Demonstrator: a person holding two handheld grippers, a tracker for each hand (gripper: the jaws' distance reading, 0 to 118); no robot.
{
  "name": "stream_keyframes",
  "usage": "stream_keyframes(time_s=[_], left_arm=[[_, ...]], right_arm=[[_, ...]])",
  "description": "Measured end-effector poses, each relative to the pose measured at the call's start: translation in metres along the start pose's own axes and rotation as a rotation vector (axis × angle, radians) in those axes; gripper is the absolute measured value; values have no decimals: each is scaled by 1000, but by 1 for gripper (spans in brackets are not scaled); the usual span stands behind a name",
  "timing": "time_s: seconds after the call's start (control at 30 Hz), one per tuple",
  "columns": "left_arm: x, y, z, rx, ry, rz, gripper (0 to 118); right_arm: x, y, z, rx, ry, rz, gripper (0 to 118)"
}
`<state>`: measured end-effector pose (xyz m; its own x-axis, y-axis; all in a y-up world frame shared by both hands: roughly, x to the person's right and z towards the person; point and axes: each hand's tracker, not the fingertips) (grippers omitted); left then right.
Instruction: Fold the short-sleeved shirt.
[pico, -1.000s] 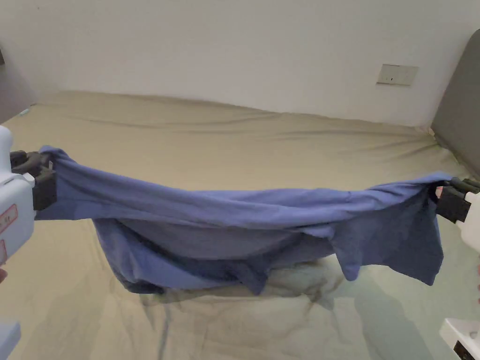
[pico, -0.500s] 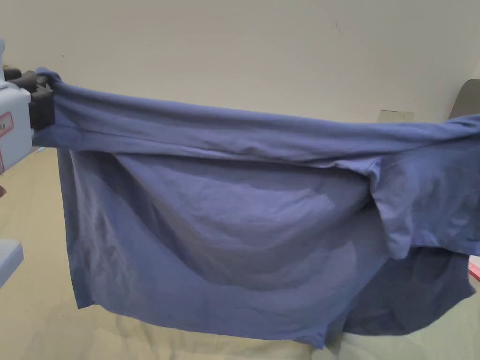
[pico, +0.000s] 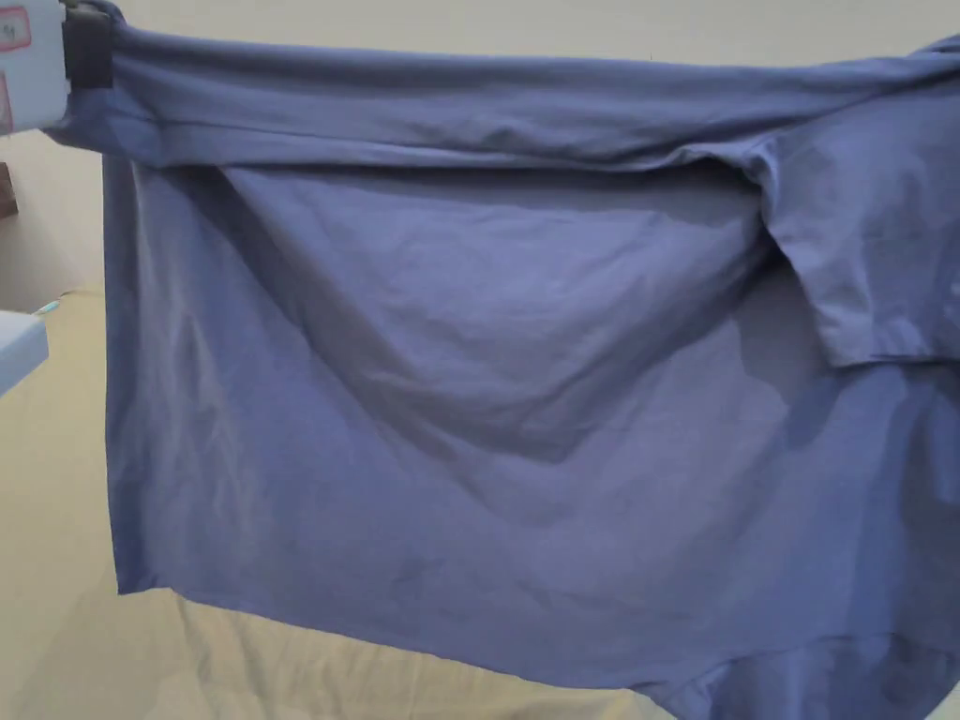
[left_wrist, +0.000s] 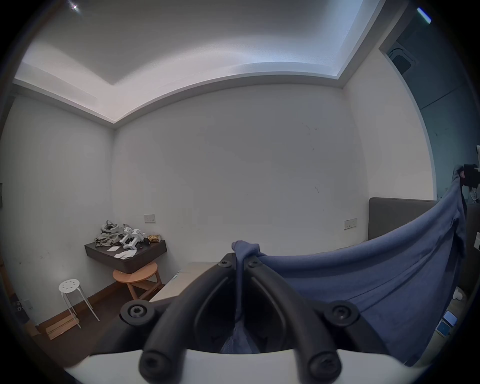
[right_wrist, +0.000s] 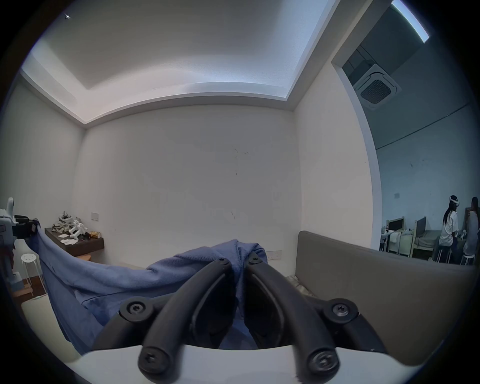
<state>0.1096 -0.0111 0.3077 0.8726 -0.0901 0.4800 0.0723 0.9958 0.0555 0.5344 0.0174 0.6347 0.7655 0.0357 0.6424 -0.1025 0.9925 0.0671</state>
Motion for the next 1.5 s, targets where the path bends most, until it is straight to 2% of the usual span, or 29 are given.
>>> stream_keyframes(time_s=[0.1, 0.33, 0.47, 0.6, 0.73, 0.83, 0.97, 1.1, 1.23, 1.37, 1.5], left_arm=[[14, 7, -15, -12, 11, -12, 0], [10, 4, -94, -55, 33, 0, 0], [17, -2, -135, -74, 65, -20, 0], [15, -11, -174, -98, 72, -23, 0], [15, -31, -204, -116, 92, 16, 0], [18, -57, -217, -136, 172, -20, 0], [20, -101, -235, -205, 114, -23, 0], [20, -165, -230, -303, 93, -26, 0], [20, -233, -213, -410, 64, -108, 0], [26, -294, -175, -520, 35, -143, 0], [24, -347, -125, -641, 8, -122, 0]], right_arm=[[-8, 3, -25, 18, -31, 67, 7], [-27, -9, -93, 23, -70, 156, 7], [-37, -18, -135, -1, -84, 145, 7], [-45, -37, -176, -33, -103, 184, 7], [-46, -61, -200, -60, -63, 162, 7], [-52, -96, -221, -109, -74, 194, 7], [-57, -146, -236, -194, -66, 212, 7], [-61, -210, -239, -292, -30, 216, 7], [-61, -277, -214, -411, 13, 201, 7], [-63, -331, -164, -510, 36, 183, 7], [-56, -379, -102, -653, 77, 159, 7]])
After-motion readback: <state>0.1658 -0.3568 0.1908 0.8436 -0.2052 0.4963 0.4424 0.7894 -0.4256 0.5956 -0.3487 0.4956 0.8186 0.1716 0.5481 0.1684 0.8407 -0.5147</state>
